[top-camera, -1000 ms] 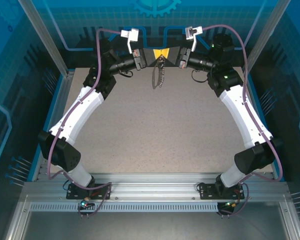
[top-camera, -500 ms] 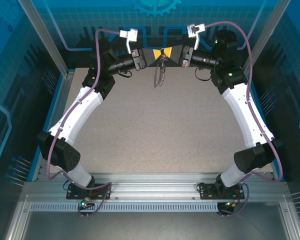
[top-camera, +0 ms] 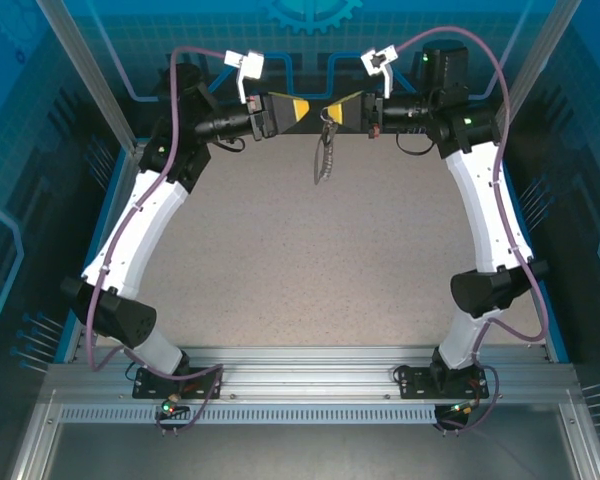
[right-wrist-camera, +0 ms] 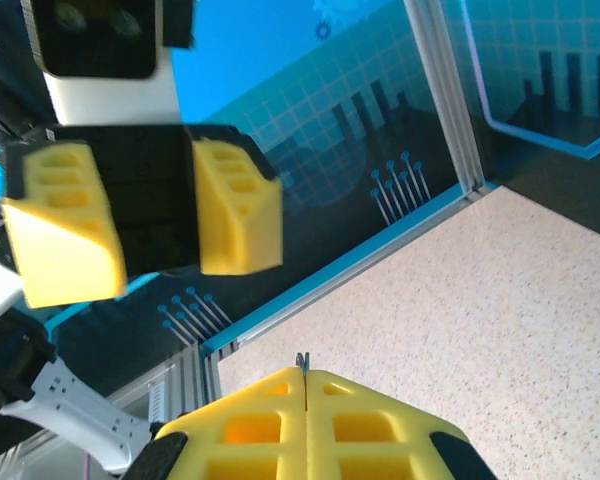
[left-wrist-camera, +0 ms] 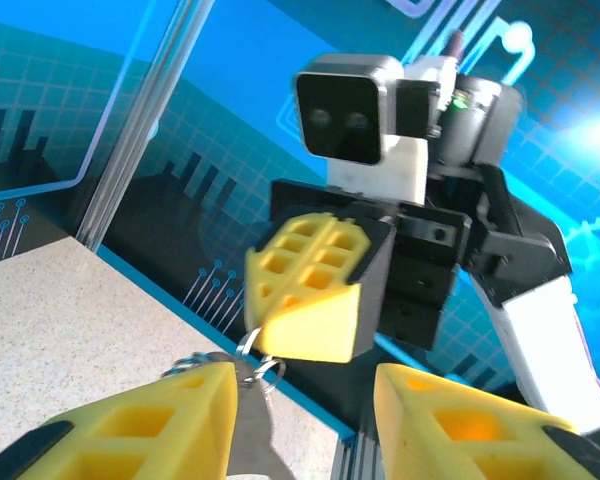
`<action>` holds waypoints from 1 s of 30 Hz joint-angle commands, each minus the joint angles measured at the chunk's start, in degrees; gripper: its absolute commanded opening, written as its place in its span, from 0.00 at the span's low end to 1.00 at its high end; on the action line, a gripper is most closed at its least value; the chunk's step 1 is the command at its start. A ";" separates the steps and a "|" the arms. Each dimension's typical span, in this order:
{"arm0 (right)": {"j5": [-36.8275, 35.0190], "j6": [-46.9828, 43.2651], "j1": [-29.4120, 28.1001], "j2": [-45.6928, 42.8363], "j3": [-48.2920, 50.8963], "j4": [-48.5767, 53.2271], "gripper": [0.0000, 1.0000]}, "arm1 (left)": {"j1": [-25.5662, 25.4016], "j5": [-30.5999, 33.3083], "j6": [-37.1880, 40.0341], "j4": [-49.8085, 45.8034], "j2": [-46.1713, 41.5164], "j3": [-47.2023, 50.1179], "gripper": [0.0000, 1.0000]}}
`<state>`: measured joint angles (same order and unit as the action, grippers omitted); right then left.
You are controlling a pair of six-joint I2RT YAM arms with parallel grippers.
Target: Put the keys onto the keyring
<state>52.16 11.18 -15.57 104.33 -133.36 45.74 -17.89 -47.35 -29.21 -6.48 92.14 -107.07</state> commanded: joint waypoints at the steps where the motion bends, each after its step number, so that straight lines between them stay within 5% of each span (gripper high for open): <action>1: 4.76 -5.43 0.54 1.78 -4.20 8.36 0.00 | 0.14 -3.73 5.34 -7.18 1.46 -2.50 0.37; 30: 6.36 -5.54 -2.88 2.85 -4.76 9.55 0.00 | -1.09 -8.72 7.64 -10.31 3.49 -2.81 0.29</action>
<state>57.49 5.52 -17.93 106.43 -135.90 55.51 -18.70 -54.15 -22.09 -17.32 95.48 -108.71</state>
